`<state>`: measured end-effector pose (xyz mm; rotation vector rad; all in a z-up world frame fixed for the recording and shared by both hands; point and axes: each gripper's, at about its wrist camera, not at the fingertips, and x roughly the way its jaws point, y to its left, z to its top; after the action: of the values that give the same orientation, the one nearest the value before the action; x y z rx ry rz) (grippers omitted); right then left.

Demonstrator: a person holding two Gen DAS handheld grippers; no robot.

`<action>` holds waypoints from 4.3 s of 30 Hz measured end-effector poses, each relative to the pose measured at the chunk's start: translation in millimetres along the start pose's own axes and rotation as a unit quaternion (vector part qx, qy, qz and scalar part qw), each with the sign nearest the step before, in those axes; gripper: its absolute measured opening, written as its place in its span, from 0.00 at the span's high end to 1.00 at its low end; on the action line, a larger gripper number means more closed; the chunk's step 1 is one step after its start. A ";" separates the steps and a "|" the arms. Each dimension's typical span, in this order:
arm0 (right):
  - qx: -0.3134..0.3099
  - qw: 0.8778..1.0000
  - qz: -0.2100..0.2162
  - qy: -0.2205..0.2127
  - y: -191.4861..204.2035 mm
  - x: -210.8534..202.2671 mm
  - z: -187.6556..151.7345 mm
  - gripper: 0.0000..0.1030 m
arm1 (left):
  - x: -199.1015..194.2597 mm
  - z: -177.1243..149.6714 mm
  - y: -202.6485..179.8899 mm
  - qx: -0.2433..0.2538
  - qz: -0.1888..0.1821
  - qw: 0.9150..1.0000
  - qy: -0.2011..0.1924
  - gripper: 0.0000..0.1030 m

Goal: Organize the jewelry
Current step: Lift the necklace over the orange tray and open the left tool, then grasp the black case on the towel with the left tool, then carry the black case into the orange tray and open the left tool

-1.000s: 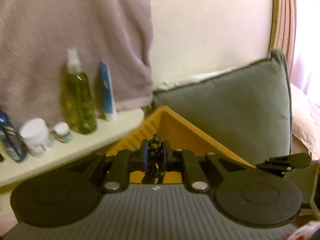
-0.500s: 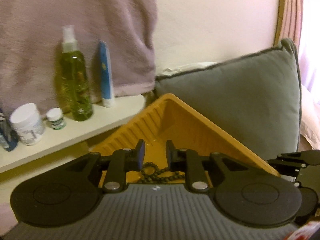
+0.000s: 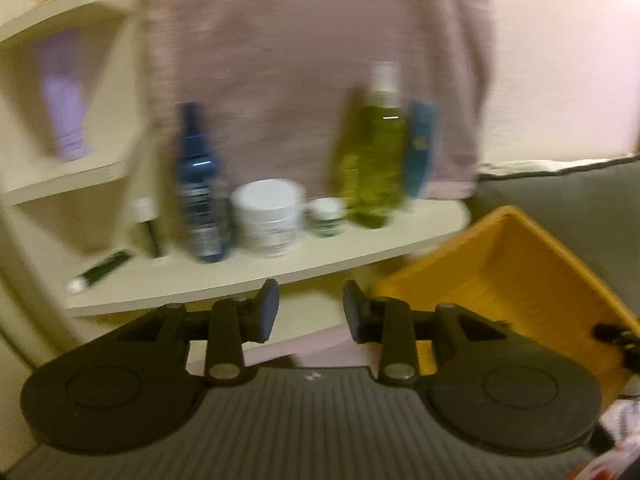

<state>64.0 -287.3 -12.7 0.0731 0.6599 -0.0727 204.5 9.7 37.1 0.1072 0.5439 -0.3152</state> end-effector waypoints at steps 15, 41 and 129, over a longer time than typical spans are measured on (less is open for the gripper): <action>-0.008 1.000 -0.004 0.006 -1.2 2.4 -3.4 0.96 | 11.1 -53.9 40.6 0.035 0.041 0.997 0.049 0.55; -0.006 1.000 -0.008 0.029 -5.9 12.5 -6.3 0.96 | 118.3 -81.6 46.1 0.207 -0.075 0.970 0.107 0.56; 0.000 1.000 0.010 0.001 -0.4 -0.3 -6.5 0.96 | -1.7 -53.2 -65.5 0.064 -0.093 0.991 0.073 0.82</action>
<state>59.8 -287.1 -17.6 0.0795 0.6601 -0.0529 155.9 -42.2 -8.4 0.2052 0.6797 -0.5277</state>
